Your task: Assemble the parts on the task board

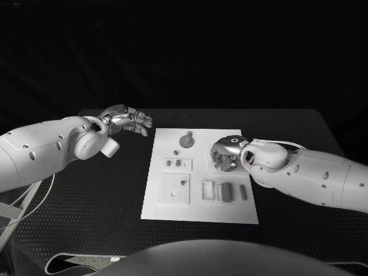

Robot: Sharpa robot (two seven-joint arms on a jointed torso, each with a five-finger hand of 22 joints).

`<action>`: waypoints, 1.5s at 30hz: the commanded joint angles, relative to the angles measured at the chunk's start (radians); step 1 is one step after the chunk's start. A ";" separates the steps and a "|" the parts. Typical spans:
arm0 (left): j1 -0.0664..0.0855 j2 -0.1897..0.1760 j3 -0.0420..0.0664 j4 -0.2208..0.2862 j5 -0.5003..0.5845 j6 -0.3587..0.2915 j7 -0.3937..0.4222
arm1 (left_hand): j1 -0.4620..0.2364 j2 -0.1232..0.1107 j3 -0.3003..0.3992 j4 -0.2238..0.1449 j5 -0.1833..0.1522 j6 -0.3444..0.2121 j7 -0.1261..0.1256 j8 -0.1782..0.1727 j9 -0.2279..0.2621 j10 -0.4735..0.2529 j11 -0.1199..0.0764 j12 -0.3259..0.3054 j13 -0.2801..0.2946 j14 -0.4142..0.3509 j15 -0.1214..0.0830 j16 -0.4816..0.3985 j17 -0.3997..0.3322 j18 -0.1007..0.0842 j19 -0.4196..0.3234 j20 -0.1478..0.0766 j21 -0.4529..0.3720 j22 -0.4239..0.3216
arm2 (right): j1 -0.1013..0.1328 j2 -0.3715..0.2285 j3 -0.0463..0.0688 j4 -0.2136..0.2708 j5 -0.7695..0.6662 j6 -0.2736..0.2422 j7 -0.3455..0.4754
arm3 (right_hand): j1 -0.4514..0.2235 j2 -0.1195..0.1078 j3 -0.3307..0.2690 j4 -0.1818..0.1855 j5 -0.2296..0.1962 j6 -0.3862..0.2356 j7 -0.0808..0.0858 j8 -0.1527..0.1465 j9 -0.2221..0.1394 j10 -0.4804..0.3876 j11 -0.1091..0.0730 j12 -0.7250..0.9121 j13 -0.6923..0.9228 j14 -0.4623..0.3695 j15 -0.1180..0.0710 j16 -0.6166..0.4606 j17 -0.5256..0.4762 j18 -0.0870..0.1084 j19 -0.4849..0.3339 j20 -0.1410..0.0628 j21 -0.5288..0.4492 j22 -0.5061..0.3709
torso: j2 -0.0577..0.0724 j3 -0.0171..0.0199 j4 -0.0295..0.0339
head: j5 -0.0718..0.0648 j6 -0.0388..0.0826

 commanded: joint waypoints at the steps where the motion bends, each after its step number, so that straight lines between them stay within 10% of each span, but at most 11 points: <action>1: 0.001 0.002 0.001 0.001 -0.002 0.014 0.008 | -0.013 0.000 -0.003 0.001 -0.006 -0.006 0.037 0.004 -0.001 -0.005 0.000 0.003 -0.001 0.004 0.001 -0.007 0.002 0.015 0.004 -0.002 0.001 -0.001 | -0.002 0.001 0.000 0.004 -0.031 -0.011 -0.002 | 0.001 0.004 0.016 -0.002 0.007 0.011 -0.002 0.008 0.000 0.015 -0.007 0.010 0.009 -0.001 -0.011 0.004 0.003 0.007 0.010 -0.002 0.006 0.022 | 0.000 0.0003 -0.0002 | 0.001 0.000; 22: 0.001 0.001 0.001 0.001 -0.002 0.015 0.011 | -0.017 0.002 -0.004 0.002 -0.006 -0.007 0.037 0.004 -0.002 -0.006 0.000 0.003 -0.002 0.004 0.001 -0.008 0.004 0.015 0.004 -0.002 0.001 -0.002 | -0.005 -0.008 0.007 0.022 -0.036 -0.071 0.011 | -0.007 0.001 0.043 -0.003 0.007 0.038 -0.014 0.022 0.010 0.049 -0.022 0.017 0.033 0.011 -0.025 0.016 0.011 0.007 0.029 -0.012 0.020 0.023 | 0.000 -0.0002 -0.0005 | 0.003 0.000; 39: 0.001 -0.001 0.001 0.002 -0.002 0.016 0.008 | -0.021 0.003 -0.004 0.003 -0.006 -0.008 0.037 0.004 -0.002 -0.006 0.000 0.003 -0.002 0.004 0.001 -0.010 0.006 0.015 0.003 -0.002 0.001 -0.003 | 0.018 -0.041 0.092 0.135 0.023 -0.004 0.008 | -0.009 -0.001 0.045 -0.003 0.007 0.040 -0.015 0.023 0.012 0.052 -0.023 0.017 0.036 0.011 -0.026 0.016 0.011 0.007 0.028 -0.013 0.021 0.022 | -0.001 -0.0008 -0.0008 | 0.005 0.000; 45: 0.001 -0.001 0.001 0.000 -0.002 0.015 0.009 | -0.021 0.004 -0.004 0.003 -0.006 -0.008 0.037 0.004 -0.002 -0.006 0.000 0.003 -0.002 0.004 0.001 -0.011 0.006 0.015 0.003 -0.002 0.001 -0.003 | 0.018 -0.021 0.098 0.191 0.049 -0.003 0.028 | -0.011 0.001 0.047 -0.003 0.007 0.040 -0.015 0.023 0.013 0.052 -0.023 0.016 0.038 0.009 -0.027 0.014 0.011 0.007 0.027 -0.012 0.020 0.022 | 0.000 0.0009 -0.0019 | 0.011 0.000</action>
